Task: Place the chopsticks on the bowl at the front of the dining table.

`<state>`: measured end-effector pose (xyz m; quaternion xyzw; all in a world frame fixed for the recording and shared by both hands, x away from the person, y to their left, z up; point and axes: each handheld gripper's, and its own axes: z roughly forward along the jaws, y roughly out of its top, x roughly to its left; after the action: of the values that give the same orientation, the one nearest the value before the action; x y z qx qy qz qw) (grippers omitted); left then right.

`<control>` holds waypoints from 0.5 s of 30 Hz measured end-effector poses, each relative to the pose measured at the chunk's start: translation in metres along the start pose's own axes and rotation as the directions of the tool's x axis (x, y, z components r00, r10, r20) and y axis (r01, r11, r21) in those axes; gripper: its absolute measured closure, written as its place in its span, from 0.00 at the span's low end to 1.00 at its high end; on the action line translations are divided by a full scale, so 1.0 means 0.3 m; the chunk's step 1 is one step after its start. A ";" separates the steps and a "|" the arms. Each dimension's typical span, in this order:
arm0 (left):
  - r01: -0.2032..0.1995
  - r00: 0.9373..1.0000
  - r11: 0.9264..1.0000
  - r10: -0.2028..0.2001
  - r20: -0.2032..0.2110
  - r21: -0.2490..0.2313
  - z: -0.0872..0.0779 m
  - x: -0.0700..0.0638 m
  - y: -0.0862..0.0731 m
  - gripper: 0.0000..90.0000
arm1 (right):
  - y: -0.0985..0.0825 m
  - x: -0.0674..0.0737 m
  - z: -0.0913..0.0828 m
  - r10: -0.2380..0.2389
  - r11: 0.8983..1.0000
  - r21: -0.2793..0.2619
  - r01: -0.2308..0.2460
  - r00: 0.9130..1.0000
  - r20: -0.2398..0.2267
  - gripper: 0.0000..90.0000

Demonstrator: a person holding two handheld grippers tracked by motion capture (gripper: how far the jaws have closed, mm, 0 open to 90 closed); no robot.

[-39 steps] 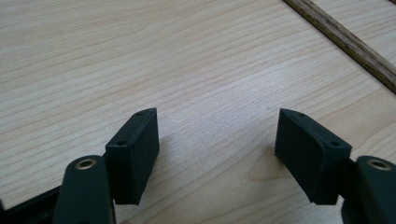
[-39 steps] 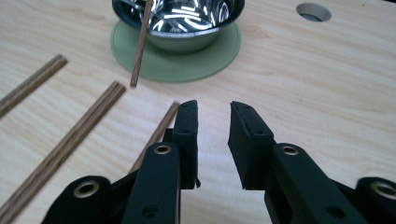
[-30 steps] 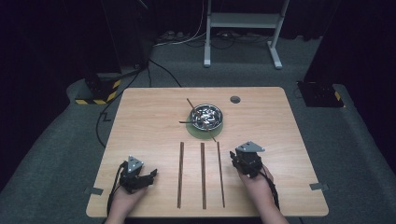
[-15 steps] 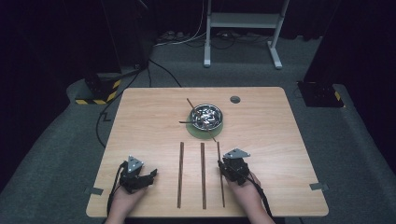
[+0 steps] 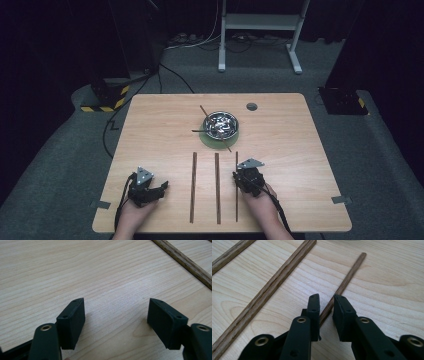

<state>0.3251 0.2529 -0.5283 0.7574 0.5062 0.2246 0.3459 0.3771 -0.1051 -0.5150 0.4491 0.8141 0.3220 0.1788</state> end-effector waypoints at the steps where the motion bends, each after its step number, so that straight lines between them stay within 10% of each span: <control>1: 0.000 1.000 1.000 0.000 0.000 0.000 0.000 0.000 0.000 0.34 | 0.000 -0.001 -0.001 0.001 1.000 0.002 -0.001 1.000 0.004 0.84; 15: 0.006 1.000 1.000 -0.006 0.000 -0.005 0.001 -0.001 0.000 0.34 | -0.008 -0.043 -0.012 0.013 1.000 0.013 -0.014 0.999 0.038 0.90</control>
<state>0.3252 0.2524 -0.5286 0.7550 0.5079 0.2249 0.3485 0.3804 -0.1182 -0.5139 0.4619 0.8096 0.3091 0.1891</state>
